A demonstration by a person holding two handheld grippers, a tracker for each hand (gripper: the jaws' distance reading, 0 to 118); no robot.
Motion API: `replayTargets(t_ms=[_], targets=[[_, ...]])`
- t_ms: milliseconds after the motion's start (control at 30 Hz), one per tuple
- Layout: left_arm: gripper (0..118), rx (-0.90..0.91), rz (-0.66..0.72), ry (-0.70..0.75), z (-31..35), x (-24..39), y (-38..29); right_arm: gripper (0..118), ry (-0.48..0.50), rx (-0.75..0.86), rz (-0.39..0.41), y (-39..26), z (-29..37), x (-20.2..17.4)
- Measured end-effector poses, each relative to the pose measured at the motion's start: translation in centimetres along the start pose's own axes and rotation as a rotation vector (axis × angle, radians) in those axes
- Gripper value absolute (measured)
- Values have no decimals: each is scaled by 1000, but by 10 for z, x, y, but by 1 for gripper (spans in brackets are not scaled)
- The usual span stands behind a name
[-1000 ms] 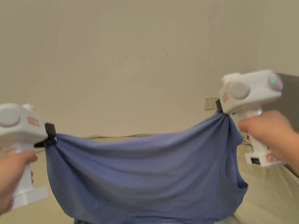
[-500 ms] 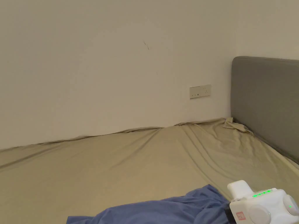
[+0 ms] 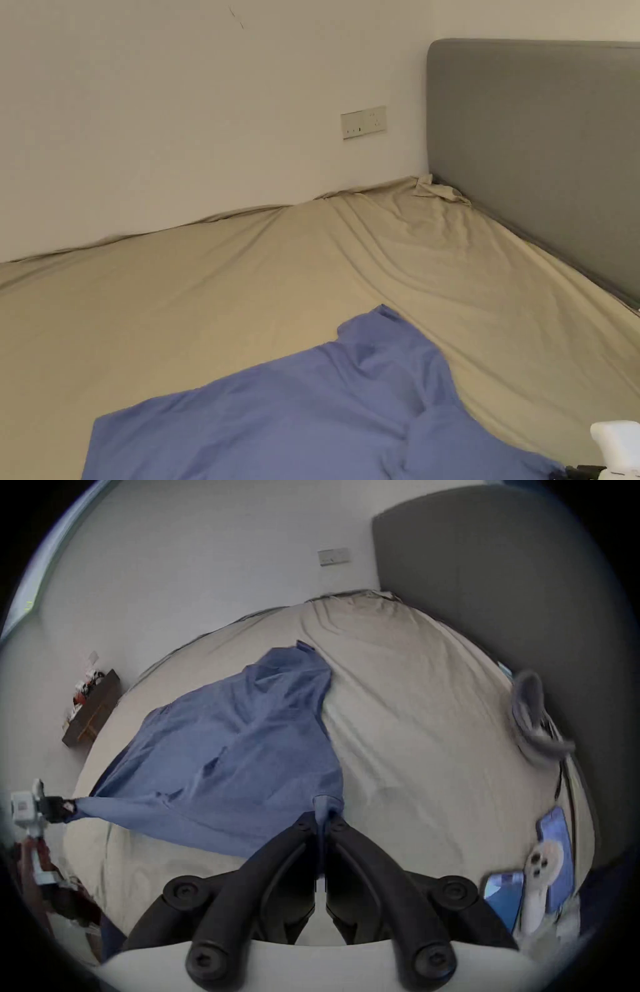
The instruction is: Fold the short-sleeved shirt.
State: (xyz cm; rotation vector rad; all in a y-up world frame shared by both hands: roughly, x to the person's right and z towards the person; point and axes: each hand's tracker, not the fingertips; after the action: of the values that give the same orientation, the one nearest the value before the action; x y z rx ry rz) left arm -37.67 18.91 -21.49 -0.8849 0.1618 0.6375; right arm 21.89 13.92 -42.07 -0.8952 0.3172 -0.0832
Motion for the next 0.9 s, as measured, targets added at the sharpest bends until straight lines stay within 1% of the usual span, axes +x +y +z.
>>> replayTargets(t_ms=[33,100,167,233,267,333,400,433,467,567,600,633,667,700,733,767,800,833,867,900], targets=[[2,-9,1,-10,6,-1,-12,5,-3,2,1,-9,14,-7],[2,-32,0,-21,13,-1,-32,5,-23,11,-2,-25,29,-7],[2,-61,-24,-19,15,0,-54,5,-105,43,39,-40,35,-14],[2,-121,-19,-18,4,-15,-67,5,-155,-5,93,-53,34,-21],[2,-144,-12,-9,0,-18,-74,5,-159,-19,100,-59,31,-20],[2,-180,42,1,-12,-36,-81,5,-164,-66,87,-70,19,-14],[2,-192,58,27,-21,-42,-87,5,-175,-120,97,-81,6,-10],[2,-195,35,47,-26,-43,-91,5,-187,-131,107,-89,-7,-1],[2,-205,28,65,-30,-38,-89,5,-197,-165,123,-92,-15,0],[2,-238,64,117,-60,-47,-97,5,-196,-273,165,-100,-41,-3],[2,-241,58,130,-69,-61,-101,5,-192,-250,177,-102,-42,-4],[3,-189,59,105,-63,-60,-101,5,-194,-216,218,-100,-38,-6],[9,-192,53,115,-61,-57,-98,11,-193,-236,226,-97,-38,-8],[21,-194,37,134,-61,-54,-96,22,-187,-249,229,-89,-29,-10],[44,-189,29,154,-57,-42,-97,45,-191,-257,221,-83,-26,-8],[94,-172,36,152,-51,-35,-94,102,-193,-266,193,-78,-20,-5],[116,-146,16,172,-44,-25,-89,118,-207,-300,154,-68,-15,-2],[118,-107,-44,223,-35,-14,-82,118,-147,-320,103,-64,-18,11],[118,-41,-71,208,-25,-16,-77,118,-84,-280,66,-54,-5,10],[118,54,-96,177,-2,-7,-69,118,-44,-196,46,-41,15,5]])
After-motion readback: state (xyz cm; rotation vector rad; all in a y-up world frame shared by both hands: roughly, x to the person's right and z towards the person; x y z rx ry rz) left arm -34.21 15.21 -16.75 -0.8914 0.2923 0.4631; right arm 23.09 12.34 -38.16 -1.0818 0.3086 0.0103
